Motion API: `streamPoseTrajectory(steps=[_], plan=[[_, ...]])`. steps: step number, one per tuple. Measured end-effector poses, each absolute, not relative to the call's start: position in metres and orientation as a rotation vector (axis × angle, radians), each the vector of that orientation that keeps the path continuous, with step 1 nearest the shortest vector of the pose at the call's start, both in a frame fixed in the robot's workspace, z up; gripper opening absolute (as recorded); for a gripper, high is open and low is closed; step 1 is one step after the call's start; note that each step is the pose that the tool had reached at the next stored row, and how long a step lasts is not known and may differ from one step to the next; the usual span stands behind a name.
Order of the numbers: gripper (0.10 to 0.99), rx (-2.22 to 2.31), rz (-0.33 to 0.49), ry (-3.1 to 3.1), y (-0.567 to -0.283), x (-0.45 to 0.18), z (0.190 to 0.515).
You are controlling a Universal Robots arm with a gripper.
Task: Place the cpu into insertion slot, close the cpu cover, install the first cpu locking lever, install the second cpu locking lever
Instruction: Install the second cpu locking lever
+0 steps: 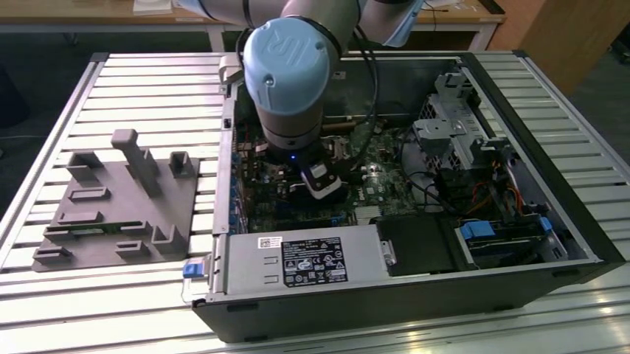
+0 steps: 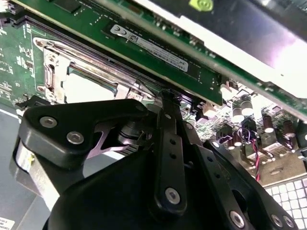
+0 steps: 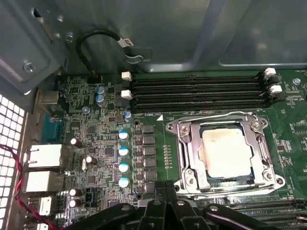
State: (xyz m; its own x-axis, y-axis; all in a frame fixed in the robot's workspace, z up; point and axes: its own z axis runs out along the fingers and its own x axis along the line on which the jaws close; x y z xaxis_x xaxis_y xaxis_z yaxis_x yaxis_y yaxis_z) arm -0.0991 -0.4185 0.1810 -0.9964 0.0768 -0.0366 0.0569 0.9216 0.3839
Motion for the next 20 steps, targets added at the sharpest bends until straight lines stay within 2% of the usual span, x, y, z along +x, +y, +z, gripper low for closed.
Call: streamPoseTrajectory(steps=[20], plan=[[0.106,0.105,0.592,3.031,-0.412,-0.094,0.195]])
